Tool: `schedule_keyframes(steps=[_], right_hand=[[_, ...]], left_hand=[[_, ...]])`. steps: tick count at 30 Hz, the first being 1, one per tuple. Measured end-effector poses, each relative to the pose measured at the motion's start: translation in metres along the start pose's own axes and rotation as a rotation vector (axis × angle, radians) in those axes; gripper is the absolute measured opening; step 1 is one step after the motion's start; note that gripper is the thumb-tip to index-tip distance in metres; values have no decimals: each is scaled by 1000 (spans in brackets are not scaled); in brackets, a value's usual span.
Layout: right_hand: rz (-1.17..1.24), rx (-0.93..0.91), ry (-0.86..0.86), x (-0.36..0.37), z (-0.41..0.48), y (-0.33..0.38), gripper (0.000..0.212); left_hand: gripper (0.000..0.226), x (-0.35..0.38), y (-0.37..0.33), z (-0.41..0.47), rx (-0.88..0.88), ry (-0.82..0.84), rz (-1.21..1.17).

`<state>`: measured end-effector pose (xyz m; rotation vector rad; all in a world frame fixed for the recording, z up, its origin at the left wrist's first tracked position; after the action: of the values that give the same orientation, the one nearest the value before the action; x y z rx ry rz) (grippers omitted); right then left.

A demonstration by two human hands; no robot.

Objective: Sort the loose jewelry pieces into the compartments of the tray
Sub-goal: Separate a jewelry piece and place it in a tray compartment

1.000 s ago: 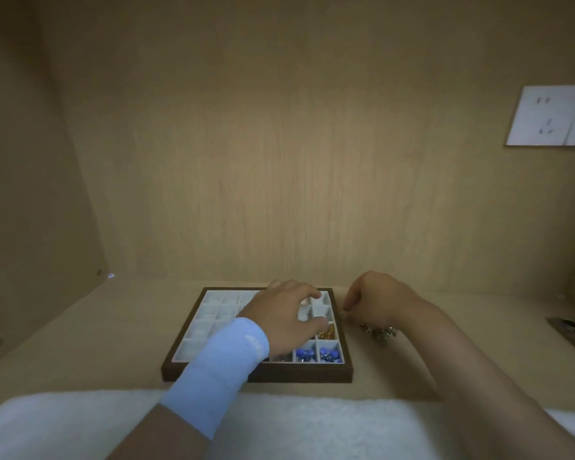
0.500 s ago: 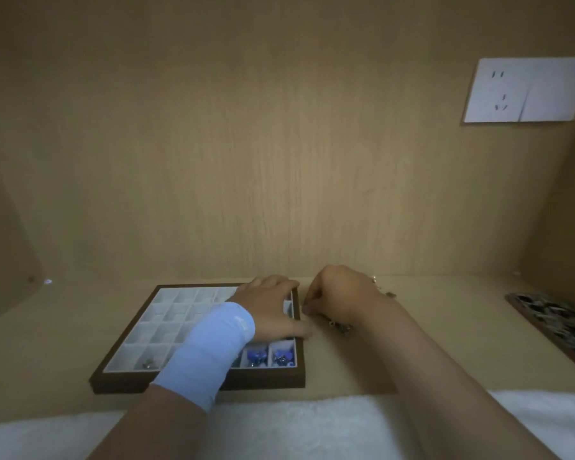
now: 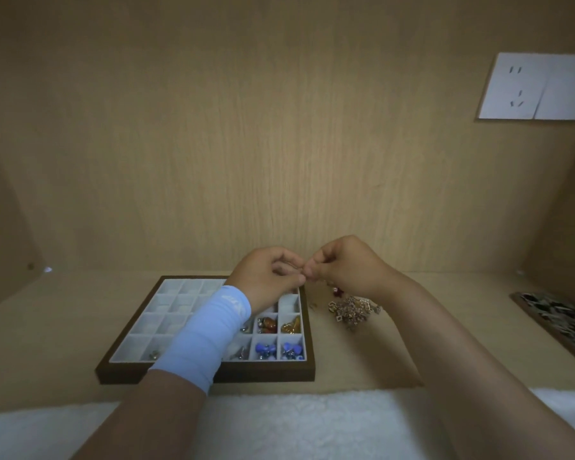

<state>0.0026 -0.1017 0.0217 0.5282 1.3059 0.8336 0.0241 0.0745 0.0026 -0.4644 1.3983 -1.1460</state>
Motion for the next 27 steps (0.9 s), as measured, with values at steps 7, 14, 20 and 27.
schedule_keyframes(steps=[7, 14, 20, 27], right_hand=[[0, 9, 27, 17, 1, 1, 9], [-426, 5, 153, 38, -1, -1, 14], [-358, -20, 39, 26, -1, -4, 14], [-557, 101, 166, 15, -3, -19, 16]], left_hand=[[9, -17, 8, 0, -64, 102, 23], [8, -23, 18, 0, -49, 91, 317], [10, -21, 17, -1, -14, 119, 420], [17, -8, 6, -5, 12, 248, 527]])
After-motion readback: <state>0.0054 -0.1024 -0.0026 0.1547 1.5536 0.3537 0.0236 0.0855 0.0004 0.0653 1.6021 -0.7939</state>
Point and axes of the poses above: each hand's wrist, its own z-axis towards the middle knuckle, its own x-axis out of the palm, y = z × x, the point moved 2 cm from there along z, towards the middle knuckle, and after that the axes turned 3 degrees about -x, right-handed, at the moved point
